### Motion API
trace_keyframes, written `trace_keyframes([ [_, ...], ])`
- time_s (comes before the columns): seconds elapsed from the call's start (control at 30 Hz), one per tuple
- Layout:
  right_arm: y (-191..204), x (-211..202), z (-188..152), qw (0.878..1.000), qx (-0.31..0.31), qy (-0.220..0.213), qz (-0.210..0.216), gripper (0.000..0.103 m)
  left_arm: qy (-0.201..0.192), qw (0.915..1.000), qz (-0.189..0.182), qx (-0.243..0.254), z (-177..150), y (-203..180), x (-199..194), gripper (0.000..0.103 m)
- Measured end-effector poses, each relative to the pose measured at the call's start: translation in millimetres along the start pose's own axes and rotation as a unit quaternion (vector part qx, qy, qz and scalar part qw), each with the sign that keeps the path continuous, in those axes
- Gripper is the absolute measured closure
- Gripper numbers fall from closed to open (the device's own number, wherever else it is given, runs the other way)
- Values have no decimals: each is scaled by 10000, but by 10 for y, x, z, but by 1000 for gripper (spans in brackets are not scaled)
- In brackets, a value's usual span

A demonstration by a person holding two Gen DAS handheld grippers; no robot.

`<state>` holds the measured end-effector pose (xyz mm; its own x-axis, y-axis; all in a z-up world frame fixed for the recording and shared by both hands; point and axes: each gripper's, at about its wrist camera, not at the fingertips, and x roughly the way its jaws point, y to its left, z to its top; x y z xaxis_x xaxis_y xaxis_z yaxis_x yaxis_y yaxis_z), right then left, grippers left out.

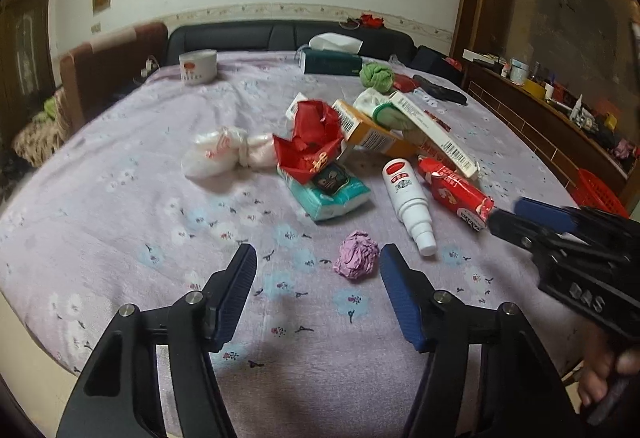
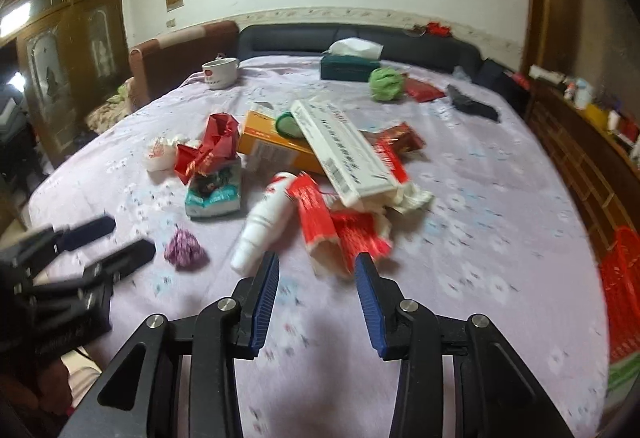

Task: Collect trash
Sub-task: 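Grasp the red toothpaste carton with the right tool while the left tool grasps the pink paper ball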

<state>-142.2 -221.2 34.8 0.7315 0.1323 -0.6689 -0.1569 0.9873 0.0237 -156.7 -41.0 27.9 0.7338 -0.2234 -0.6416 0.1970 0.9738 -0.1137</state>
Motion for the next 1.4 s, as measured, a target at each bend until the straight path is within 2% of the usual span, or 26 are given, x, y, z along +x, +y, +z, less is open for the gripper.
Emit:
trace_keyframes([
  [0.13, -30, 309, 135, 9990, 166, 405, 106, 64, 275, 9991, -249, -215, 29, 88, 99, 40],
  [0.17, -21, 373, 153, 9989, 140, 451, 33, 69, 327, 9988, -293, -217, 38, 93, 120, 40],
  [0.2, -16, 422, 157, 9987, 118, 495, -33, 79, 368, 9986, -326, -192, 43, 85, 140, 40],
  [0.27, -19, 446, 160, 9988, 124, 467, -45, 80, 414, 9984, -373, -112, 45, 49, 167, 40],
  [0.37, -30, 324, 138, 9996, 120, 209, -126, 85, 519, 9976, -463, 41, 51, -44, 230, 40],
  [0.5, -147, 153, 109, 9987, 452, 123, 178, 86, 622, 9969, -454, 170, 93, -141, 347, 40],
  [0.53, -174, 108, 94, 9983, 513, 103, 270, 86, 663, 9967, -429, 178, 99, -154, 380, 42],
  [0.6, -235, 13, 51, 9968, 673, 63, 432, 86, 790, 9960, -382, 194, 108, -173, 461, 55],
  [0.7, -308, -90, -11, 9938, 872, 45, 691, 86, 753, 9965, -256, 270, 126, -189, 486, 68],
  [0.77, -326, -141, -42, 9927, 941, 28, 757, 86, 760, 9964, -311, 225, 132, -169, 490, 80],
  [0.87, -335, -239, -70, 9911, 1002, -57, 875, 86, 688, 9967, -377, 208, 151, -152, 454, 80],
  [1.13, -350, -347, -94, 9914, 982, -294, 809, 86, 241, 9982, -373, 396, 255, -253, 253, 80],
  [1.4, -480, -332, -102, 9896, 1201, -256, 750, 86, 191, 9968, -458, 626, 314, -438, 239, 80],
])
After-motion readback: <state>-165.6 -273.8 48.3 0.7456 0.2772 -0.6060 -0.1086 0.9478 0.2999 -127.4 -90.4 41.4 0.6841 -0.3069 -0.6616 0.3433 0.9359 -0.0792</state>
